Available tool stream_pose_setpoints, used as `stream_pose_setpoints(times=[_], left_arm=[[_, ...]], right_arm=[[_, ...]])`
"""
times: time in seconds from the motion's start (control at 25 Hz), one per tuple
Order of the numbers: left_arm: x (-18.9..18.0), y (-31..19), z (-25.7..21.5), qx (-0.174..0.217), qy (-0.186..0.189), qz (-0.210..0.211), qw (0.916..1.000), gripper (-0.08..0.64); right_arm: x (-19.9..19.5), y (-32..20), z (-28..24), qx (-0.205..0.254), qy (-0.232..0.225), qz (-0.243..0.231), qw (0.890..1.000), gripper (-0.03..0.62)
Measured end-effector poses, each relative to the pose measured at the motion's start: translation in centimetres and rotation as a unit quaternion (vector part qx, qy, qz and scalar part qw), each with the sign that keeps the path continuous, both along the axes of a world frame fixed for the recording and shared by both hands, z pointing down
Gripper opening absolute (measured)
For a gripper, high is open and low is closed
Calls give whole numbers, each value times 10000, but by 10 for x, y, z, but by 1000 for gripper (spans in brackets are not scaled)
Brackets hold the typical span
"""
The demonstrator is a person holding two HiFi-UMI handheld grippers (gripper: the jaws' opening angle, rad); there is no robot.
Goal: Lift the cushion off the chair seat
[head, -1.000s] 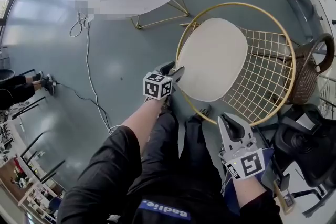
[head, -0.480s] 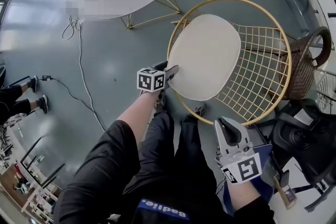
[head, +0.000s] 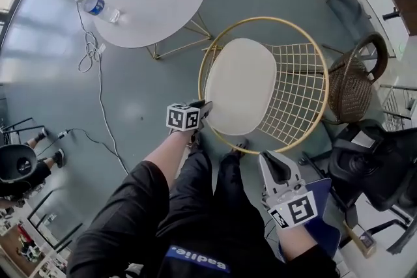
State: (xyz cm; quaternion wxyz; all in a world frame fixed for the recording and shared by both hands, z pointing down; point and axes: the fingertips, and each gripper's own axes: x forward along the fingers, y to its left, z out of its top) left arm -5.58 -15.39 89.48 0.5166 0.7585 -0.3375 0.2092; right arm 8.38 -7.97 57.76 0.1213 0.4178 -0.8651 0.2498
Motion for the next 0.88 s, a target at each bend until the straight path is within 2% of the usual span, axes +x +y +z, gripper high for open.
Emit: stream_pose_setpoints(times=[0.12, 0.48, 0.88], left_arm=[[13, 2, -33, 63, 149, 2, 9999, 66], [49, 0, -131, 383, 458, 499, 9970, 38], [44, -6, -231, 590, 1087, -240, 9920, 32]], right_arm=[[2, 2, -24, 108, -80, 63, 9999, 40], [30, 4, -87, 534, 5, 344, 9980, 40], [41, 16, -109, 672, -42, 436, 9968, 40]])
